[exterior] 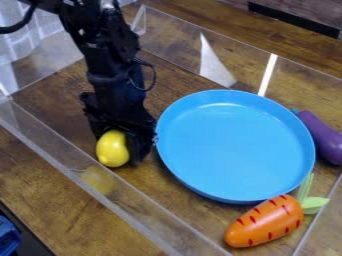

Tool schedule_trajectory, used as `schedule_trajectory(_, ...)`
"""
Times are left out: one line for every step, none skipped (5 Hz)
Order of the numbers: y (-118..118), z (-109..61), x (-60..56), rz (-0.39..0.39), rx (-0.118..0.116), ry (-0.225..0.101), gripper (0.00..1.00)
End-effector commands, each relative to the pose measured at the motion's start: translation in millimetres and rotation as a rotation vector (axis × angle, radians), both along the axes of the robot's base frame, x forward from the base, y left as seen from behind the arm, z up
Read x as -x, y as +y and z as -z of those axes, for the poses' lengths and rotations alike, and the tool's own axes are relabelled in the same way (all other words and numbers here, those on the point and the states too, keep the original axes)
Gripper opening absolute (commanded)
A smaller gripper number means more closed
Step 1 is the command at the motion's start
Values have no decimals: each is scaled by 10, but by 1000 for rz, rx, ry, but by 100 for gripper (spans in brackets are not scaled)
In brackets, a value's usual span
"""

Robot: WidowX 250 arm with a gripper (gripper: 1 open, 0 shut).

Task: Put the lemon on the blue tray

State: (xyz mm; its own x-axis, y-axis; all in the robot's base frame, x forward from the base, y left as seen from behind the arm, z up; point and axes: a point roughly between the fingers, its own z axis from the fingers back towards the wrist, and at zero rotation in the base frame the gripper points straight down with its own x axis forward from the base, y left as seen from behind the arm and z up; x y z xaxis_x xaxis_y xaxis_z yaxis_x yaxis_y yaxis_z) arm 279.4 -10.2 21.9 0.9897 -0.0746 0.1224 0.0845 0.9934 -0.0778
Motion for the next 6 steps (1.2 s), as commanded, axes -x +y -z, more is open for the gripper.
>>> schedule_trajectory(-89,-231,-134,31,-22,-89,0)
schedule_trajectory(-184,-337,-188,57,-44,-123,0)
schedule_trajectory(-277,-520,-271,68,-68,-167,0)
schedule_trajectory(-478,-742,-377,115,-91,-222,0)
schedule_trajectory(-696,-757,-561,167,-91,-241,0)
schedule_trajectory(-783,-620,-611,185,-102,-235,0)
